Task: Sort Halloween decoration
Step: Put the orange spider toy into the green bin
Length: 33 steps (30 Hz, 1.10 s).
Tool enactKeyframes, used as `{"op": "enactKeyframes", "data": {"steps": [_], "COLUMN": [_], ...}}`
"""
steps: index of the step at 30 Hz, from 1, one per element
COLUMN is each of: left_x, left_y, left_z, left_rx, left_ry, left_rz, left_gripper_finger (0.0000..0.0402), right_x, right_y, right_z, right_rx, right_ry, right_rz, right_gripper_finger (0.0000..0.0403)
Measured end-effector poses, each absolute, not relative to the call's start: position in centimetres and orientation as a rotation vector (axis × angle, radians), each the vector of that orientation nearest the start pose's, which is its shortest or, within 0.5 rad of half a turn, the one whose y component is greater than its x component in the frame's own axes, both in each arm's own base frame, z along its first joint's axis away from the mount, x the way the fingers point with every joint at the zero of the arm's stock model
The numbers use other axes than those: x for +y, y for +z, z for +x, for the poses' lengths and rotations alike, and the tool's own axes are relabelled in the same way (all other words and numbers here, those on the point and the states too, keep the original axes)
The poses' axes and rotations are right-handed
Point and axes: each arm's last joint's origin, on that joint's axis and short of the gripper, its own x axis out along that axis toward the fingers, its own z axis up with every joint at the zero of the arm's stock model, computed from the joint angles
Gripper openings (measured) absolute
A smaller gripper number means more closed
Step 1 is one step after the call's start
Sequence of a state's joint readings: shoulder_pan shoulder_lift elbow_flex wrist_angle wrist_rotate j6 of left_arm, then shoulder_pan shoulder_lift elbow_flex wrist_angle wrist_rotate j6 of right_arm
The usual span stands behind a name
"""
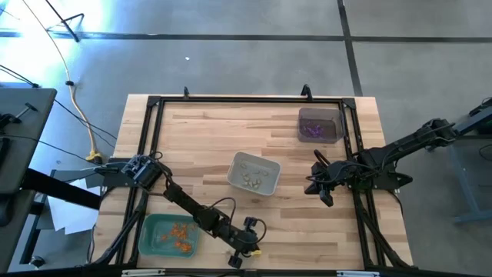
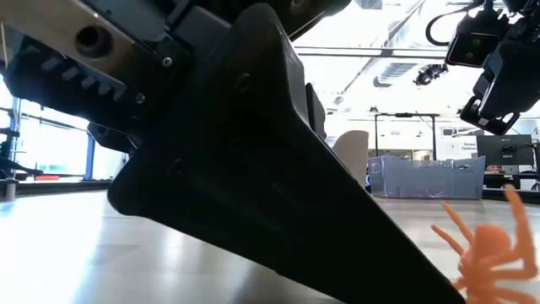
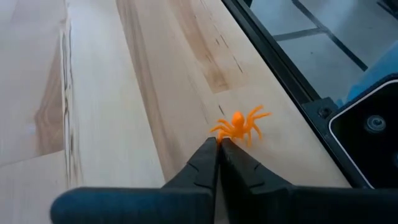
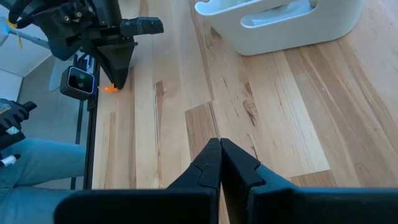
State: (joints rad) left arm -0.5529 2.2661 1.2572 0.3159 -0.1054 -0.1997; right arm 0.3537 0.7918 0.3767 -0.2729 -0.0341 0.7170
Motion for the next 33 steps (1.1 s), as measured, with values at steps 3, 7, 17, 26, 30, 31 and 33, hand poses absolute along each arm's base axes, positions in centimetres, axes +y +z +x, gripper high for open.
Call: {"op": "enactKeyframes", "data": {"steps": [3, 7, 17, 26, 30, 31, 33], "left_x": [-23.1, -23.1, -22.6, -21.6, -21.1, -21.0, -20.8], "left_y": [6.9, 7.2, 9.5, 13.9, 15.7, 16.2, 17.3], "left_z": [38.0, 38.0, 37.6, 36.1, 35.1, 35.0, 34.5], "left_rx": [0.700, 0.691, 0.699, 0.779, 0.815, 0.814, 0.817], "left_ry": [-0.361, -0.364, -0.350, -0.297, -0.272, -0.269, -0.268], "left_rz": [0.037, 0.049, 0.190, 0.223, 0.235, 0.235, 0.239], "left_gripper_finger": [0.0001, 0.0001, 0.0000, 0.0000, 0.0000, 0.0000, 0.0000], "right_x": [5.5, 5.6, 5.6, 5.6, 5.5, 5.6, 5.6], "right_y": [18.6, 18.6, 18.6, 18.6, 18.6, 18.6, 18.6], "right_z": [14.8, 14.7, 14.7, 14.7, 14.7, 14.7, 14.7], "right_rx": [0.781, 0.781, 0.782, 0.782, 0.782, 0.782, 0.782], "right_ry": [0.110, 0.111, 0.110, 0.111, 0.110, 0.110, 0.110], "right_rz": [0.570, 0.570, 0.570, 0.570, 0.570, 0.570, 0.570], "right_gripper_finger": [0.0000, 0.0000, 0.0000, 0.0000, 0.0000, 0.0000, 0.0000]}}
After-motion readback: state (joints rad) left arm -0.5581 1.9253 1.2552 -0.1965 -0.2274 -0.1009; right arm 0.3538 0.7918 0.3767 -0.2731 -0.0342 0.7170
